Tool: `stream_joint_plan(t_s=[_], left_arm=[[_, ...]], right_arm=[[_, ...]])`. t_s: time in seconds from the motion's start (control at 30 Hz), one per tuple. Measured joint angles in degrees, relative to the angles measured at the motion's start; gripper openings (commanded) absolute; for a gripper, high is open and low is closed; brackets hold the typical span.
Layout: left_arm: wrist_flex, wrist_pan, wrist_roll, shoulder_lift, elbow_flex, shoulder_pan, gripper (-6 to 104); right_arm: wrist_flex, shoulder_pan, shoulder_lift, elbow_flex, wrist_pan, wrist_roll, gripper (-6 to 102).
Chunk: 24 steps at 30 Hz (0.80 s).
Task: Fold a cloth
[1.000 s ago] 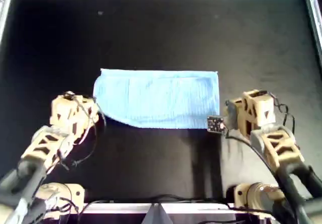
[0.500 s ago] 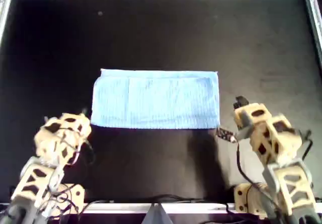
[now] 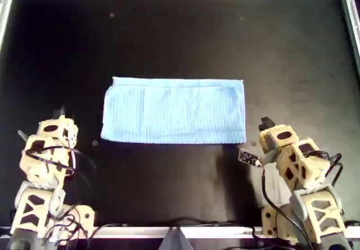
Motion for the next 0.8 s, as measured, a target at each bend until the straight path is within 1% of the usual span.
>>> stream_joint_plan(t_s=[0.2, 0.33, 0.37, 0.47, 0.53, 0.63, 0.73, 0.8], left_arm=[[0.0, 0.0, 0.0, 0.0, 0.0, 0.0, 80], [0.0, 0.0, 0.0, 0.0, 0.0, 0.0, 80], [0.0, 0.0, 0.0, 0.0, 0.0, 0.0, 80], [0.0, 0.3, 0.0, 0.0, 0.0, 0.0, 80], [0.0, 0.3, 0.0, 0.0, 0.0, 0.0, 80], [0.0, 0.3, 0.0, 0.0, 0.0, 0.0, 80], [0.0, 0.3, 0.0, 0.0, 0.1, 0.0, 80], [0.0, 0.3, 0.0, 0.0, 0.5, 0.0, 80]], right_arm=[[0.0, 0.2, -0.7, 0.6, 0.0, -0.09, 58], [0.0, 1.1, -8.5, -0.8, 0.0, -0.09, 58], [-0.1, 1.1, -11.5, -1.5, 0.0, -0.35, 58], [-0.2, 1.1, -24.0, -5.6, 0.0, -2.81, 59], [-0.2, 1.1, -34.1, -11.1, 0.0, -3.96, 64], [-0.2, 1.1, -49.0, -19.0, 0.0, -4.57, 75], [-0.2, 1.0, -59.7, -24.1, 0.0, -4.48, 84], [-0.2, 1.0, -63.6, -26.2, 0.0, -4.48, 85]])
